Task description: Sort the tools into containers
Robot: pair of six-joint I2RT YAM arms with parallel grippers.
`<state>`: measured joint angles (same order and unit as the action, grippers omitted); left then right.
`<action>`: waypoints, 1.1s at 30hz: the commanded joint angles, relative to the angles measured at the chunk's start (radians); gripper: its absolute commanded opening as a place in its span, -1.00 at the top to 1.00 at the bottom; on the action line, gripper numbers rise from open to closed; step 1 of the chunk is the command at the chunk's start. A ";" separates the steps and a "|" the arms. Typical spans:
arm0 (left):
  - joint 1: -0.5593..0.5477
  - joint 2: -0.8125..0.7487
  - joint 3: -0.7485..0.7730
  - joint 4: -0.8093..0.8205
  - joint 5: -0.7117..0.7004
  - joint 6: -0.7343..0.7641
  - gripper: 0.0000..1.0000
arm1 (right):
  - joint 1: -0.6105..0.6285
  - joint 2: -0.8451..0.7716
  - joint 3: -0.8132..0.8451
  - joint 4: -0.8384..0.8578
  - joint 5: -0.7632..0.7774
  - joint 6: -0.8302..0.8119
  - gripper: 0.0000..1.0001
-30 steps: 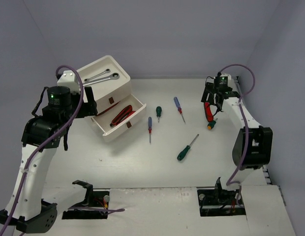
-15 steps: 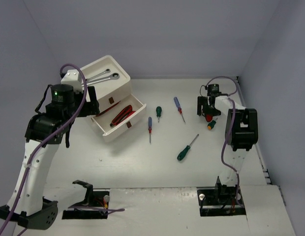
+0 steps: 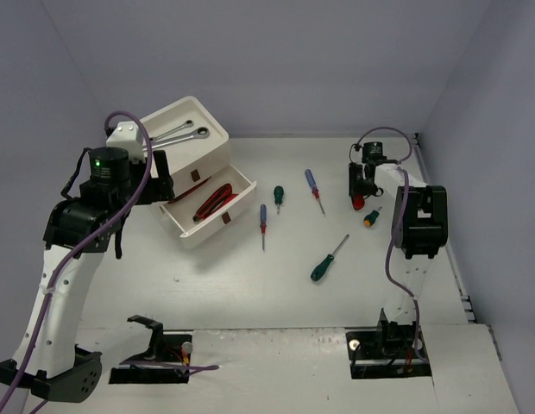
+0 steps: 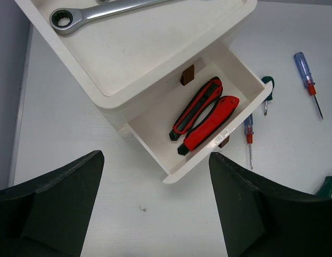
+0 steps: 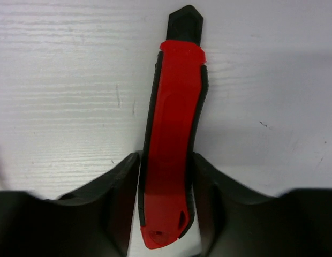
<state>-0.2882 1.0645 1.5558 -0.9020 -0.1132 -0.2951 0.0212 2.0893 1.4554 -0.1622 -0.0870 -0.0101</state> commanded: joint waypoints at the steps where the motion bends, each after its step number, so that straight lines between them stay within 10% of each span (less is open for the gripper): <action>1: -0.006 -0.020 0.016 0.035 -0.017 0.014 -0.53 | 0.034 -0.010 -0.001 -0.020 0.032 -0.013 0.64; 15: -0.006 -0.003 0.023 0.038 -0.040 -0.001 -0.53 | 0.372 -0.408 -0.038 0.072 0.071 0.541 1.00; 25: -0.005 -0.002 0.003 0.037 -0.042 -0.033 -0.53 | 0.757 -0.290 0.135 0.236 0.237 0.950 0.90; 28: -0.005 -0.018 -0.014 0.035 -0.051 -0.033 -0.53 | 0.812 -0.198 0.245 0.248 0.243 1.015 0.77; 33: -0.003 -0.034 -0.022 0.034 -0.058 -0.028 -0.53 | 0.859 -0.101 0.341 0.251 0.268 1.071 -0.03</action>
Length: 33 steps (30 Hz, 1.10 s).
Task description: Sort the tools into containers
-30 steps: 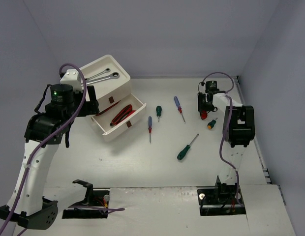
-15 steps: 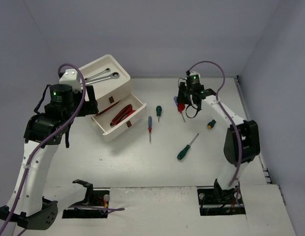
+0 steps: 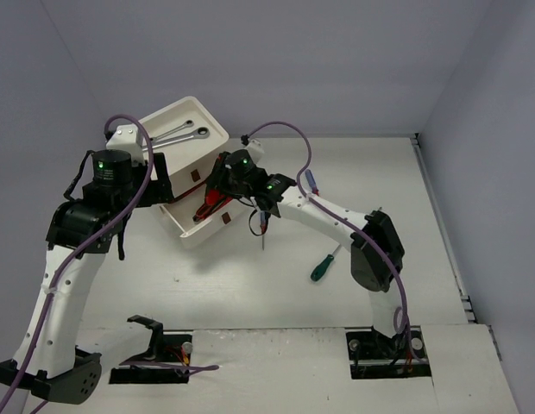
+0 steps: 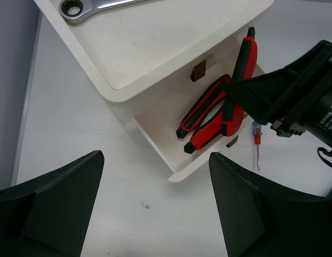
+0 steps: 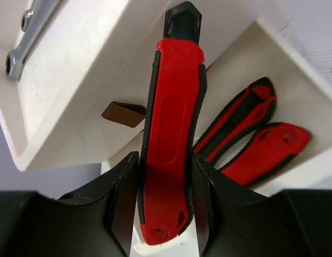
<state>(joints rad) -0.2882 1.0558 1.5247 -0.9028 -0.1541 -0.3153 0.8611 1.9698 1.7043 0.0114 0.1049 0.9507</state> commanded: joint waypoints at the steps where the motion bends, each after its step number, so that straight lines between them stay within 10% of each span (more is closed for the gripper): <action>1: -0.003 -0.026 0.009 0.035 -0.019 -0.010 -0.53 | 0.023 0.031 0.105 0.076 0.071 0.115 -0.15; 8: -0.003 0.004 0.023 0.033 -0.023 -0.029 -0.53 | 0.030 0.009 0.118 0.075 0.041 -0.019 -0.48; 20: 0.095 0.218 0.184 0.036 -0.112 -0.111 -0.53 | -0.059 -0.312 -0.253 0.072 -0.110 -0.622 -0.33; 33: 0.265 0.512 0.304 0.048 -0.081 -0.208 -0.51 | -0.070 -0.316 -0.431 0.076 -0.264 -0.826 -0.33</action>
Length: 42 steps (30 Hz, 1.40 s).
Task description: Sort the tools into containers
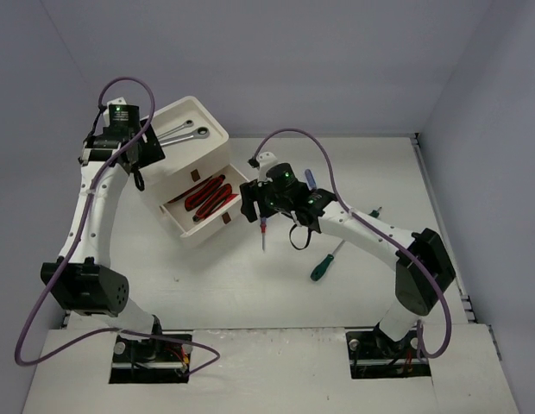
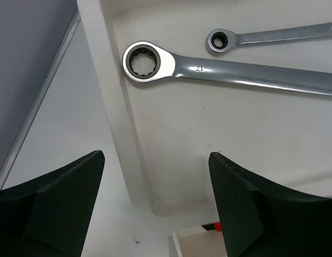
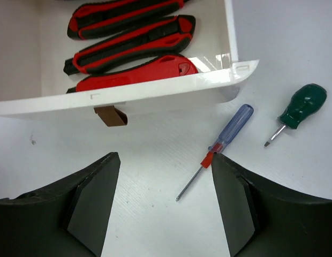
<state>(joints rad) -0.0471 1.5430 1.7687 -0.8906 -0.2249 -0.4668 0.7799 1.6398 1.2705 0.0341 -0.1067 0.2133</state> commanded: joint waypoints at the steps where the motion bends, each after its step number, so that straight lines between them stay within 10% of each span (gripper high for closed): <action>1: 0.027 0.034 0.062 0.041 -0.016 -0.065 -0.47 | 0.015 0.021 0.003 0.054 -0.055 -0.095 -0.33; 13: 0.035 0.099 0.076 0.096 -0.154 -0.138 0.08 | 0.032 0.157 0.072 0.093 -0.106 -0.148 -0.31; 21: 0.035 0.100 0.033 0.120 -0.175 -0.150 0.96 | 0.033 0.231 0.157 0.105 -0.124 -0.172 -0.30; 42: 0.034 0.070 -0.056 0.137 -0.055 -0.188 1.00 | 0.068 0.396 0.451 0.163 -0.146 -0.167 -0.12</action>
<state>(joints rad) 0.0013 1.6513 1.7390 -0.7638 -0.3976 -0.6048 0.8072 2.0521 1.6286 -0.0635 -0.2144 0.0531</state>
